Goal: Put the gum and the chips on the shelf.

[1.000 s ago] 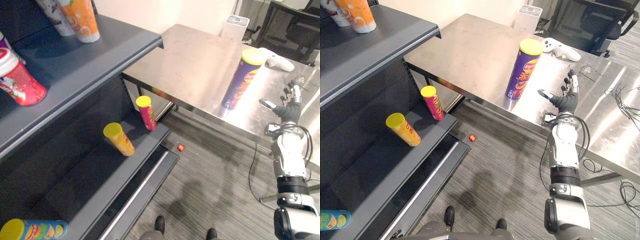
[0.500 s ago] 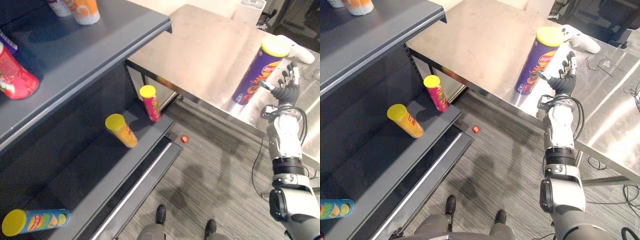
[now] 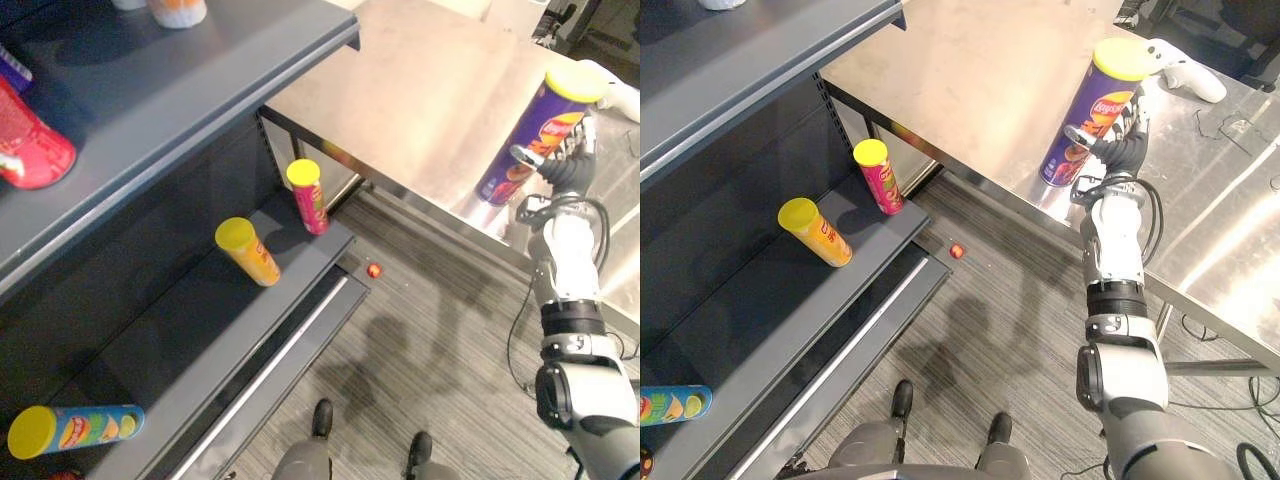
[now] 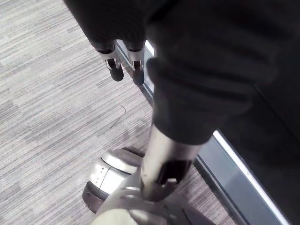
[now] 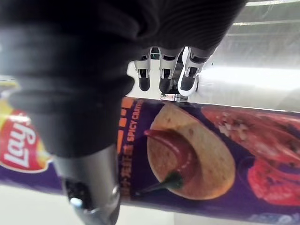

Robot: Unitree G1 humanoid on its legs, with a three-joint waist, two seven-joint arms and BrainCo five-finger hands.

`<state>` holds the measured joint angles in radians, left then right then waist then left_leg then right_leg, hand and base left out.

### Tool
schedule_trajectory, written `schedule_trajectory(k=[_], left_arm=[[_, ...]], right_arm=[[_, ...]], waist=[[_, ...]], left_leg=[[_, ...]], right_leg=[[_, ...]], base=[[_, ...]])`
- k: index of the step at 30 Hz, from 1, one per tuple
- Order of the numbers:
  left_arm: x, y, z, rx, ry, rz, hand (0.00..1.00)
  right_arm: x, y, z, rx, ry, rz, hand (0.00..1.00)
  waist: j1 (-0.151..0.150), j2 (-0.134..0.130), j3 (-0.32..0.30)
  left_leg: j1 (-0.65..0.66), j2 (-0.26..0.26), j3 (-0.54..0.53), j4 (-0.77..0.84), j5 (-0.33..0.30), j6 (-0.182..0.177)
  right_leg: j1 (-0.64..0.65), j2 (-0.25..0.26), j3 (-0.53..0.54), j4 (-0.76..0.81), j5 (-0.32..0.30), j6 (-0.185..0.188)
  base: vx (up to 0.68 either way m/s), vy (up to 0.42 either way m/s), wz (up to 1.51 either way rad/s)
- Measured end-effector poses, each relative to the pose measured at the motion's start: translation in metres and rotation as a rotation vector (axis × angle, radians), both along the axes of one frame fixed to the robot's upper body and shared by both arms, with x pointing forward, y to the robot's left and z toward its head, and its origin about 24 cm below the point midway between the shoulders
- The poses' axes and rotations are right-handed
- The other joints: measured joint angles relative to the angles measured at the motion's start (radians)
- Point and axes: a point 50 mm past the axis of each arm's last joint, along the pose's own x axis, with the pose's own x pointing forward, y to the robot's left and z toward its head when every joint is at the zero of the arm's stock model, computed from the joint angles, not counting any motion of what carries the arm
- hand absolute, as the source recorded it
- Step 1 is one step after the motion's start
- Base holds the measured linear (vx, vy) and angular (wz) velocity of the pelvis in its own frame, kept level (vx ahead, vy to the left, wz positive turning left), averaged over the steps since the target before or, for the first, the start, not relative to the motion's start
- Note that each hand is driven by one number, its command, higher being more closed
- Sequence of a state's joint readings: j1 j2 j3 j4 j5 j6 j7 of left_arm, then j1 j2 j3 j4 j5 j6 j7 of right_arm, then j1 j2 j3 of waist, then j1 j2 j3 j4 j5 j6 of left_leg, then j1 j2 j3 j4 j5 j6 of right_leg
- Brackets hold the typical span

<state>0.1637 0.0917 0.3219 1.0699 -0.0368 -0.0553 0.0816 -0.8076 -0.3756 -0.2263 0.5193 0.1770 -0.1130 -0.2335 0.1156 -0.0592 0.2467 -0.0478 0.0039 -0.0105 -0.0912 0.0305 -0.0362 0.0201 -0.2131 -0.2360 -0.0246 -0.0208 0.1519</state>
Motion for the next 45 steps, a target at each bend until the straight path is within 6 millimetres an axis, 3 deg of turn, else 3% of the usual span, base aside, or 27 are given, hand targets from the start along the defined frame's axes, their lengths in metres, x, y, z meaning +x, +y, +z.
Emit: schedule_trajectory(k=[1,2,7,12,28,35,41,45], left_arm=[[0.001,0.0,0.0,0.001,-0.004,-0.001,0.0],[0.002,0.0,0.001,0.002,-0.007,-0.001,0.0],[0.004,0.0,0.001,0.004,-0.015,-0.003,0.0],[0.006,0.0,0.002,0.007,-0.026,-0.005,0.0],[0.01,0.0,0.003,0.021,-0.038,-0.014,0.0],[0.01,0.0,0.004,0.024,-0.039,-0.02,0.0],[-0.004,0.001,0.002,0.023,-0.006,-0.01,0.0],[-0.007,0.001,0.002,0.025,0.012,-0.029,0.0]], right_arm=[[0.001,0.001,0.005,0.0,-0.014,0.003,0.0],[0.002,0.004,0.014,-0.001,-0.038,0.011,1.0],[0.004,0.01,0.034,0.002,-0.094,0.022,1.0],[0.003,0.01,0.035,-0.001,-0.098,0.022,1.0],[-0.003,0.021,0.029,-0.024,-0.111,0.054,1.0],[-0.029,0.03,0.047,-0.071,-0.253,0.071,1.0],[-0.049,0.04,0.03,-0.094,-0.284,0.135,1.0],[-0.069,0.04,0.015,-0.136,-0.289,0.169,1.0]], waist=[[0.0,0.0,0.002],[0.001,0.0,0.003],[0.01,0.0,0.003],[0.024,0.0,0.003],[0.024,0.002,0.002],[0.021,0.0,-0.016],[-0.001,-0.005,-0.086],[-0.01,-0.007,-0.096]], left_leg=[[0.0,0.001,0.0,0.0,0.0,0.0],[-0.001,0.002,0.0,0.0,0.0,0.0],[-0.002,0.005,-0.003,0.001,0.0,-0.001],[-0.003,0.007,-0.003,0.002,0.0,-0.001],[0.007,0.01,0.006,0.007,0.0,-0.001],[0.033,0.013,0.033,0.004,-0.001,-0.002],[0.056,0.02,0.056,-0.002,-0.003,-0.006],[0.068,0.027,0.07,-0.003,-0.002,-0.012]], right_leg=[[0.0,0.001,0.0,0.0,0.0,0.0],[0.0,0.002,0.001,0.0,0.0,0.0],[0.0,0.004,0.001,0.001,0.0,0.0],[-0.001,0.005,0.001,0.001,0.0,0.0],[0.002,0.006,0.02,0.002,0.0,0.0],[0.007,0.007,0.052,0.009,0.0,0.0],[0.009,0.013,0.075,0.01,0.0,0.0],[0.011,0.019,0.085,0.012,0.0,0.001]], base=[[0.0,0.0,0.0],[0.0,0.0,0.0],[0.0,0.0,0.0],[0.0,0.0,0.0],[0.0,0.0,-0.02],[-0.03,-0.007,-0.13],[-0.03,-0.014,-0.12],[-0.06,-0.02,-0.14]])
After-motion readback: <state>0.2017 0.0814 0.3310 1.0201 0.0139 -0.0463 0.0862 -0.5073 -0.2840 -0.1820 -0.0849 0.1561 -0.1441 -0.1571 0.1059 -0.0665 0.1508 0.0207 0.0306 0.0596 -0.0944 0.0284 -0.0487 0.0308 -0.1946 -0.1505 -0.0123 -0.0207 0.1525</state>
